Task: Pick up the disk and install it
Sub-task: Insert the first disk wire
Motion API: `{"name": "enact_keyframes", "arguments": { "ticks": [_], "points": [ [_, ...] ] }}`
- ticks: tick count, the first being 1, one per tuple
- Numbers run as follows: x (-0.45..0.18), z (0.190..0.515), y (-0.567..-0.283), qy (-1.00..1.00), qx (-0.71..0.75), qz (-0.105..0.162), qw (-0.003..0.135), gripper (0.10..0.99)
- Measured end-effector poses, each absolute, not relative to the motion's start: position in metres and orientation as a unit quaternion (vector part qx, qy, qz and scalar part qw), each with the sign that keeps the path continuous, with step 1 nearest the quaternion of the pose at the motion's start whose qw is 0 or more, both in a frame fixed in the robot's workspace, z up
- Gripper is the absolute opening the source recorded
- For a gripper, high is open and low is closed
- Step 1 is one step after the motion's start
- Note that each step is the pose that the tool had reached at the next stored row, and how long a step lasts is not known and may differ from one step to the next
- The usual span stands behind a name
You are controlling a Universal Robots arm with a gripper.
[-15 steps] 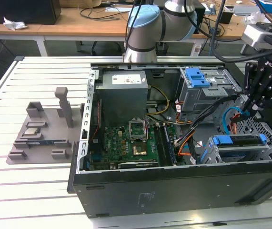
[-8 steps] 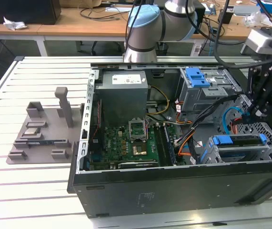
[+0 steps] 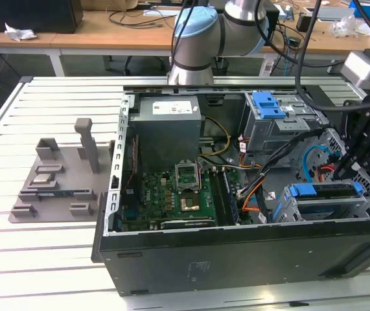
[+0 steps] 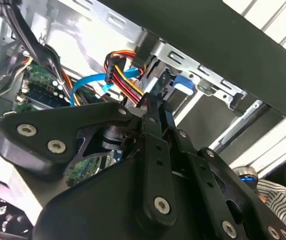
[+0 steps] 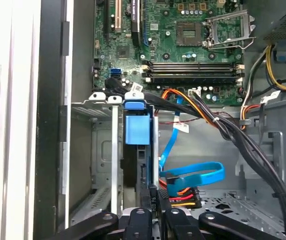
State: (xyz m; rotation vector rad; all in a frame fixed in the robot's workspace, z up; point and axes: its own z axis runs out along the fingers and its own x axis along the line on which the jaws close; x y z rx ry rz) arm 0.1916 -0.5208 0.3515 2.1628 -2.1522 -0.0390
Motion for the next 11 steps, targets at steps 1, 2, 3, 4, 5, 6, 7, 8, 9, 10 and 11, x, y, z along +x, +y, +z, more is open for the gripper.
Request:
{"name": "enact_keyframes", "arguments": {
  "ticks": [1,2,3,4,5,6,7,8,9,10,11],
  "points": [
    [0.1916,0.3510,-0.5217,-0.705,0.708,-0.013,0.045,0.169],
    [0.1915,0.3500,-0.5223,-0.705,0.708,-0.013,0.045,0.169],
    [0.1915,0.3494,-0.5224,-0.705,0.708,-0.013,0.045,0.169],
    [0.1915,0.3477,-0.5227,-0.705,0.708,-0.013,0.045,0.169],
    [0.1915,0.3471,-0.5231,-0.705,0.708,-0.013,0.045,0.169],
    [0.1915,0.3467,-0.5235,-0.705,0.708,-0.013,0.045,0.169],
    [0.1915,0.3462,-0.5238,-0.705,0.708,-0.013,0.045,0.169],
    [0.1915,0.3457,-0.5245,-0.705,0.708,-0.013,0.045,0.169],
    [0.1915,0.3453,-0.5248,-0.705,0.708,-0.013,0.045,0.169],
    [0.1915,0.3449,-0.5250,-0.705,0.708,-0.013,0.045,0.169],
    [0.1915,0.3445,-0.5251,-0.705,0.708,-0.013,0.045,0.169]
  ]
}}
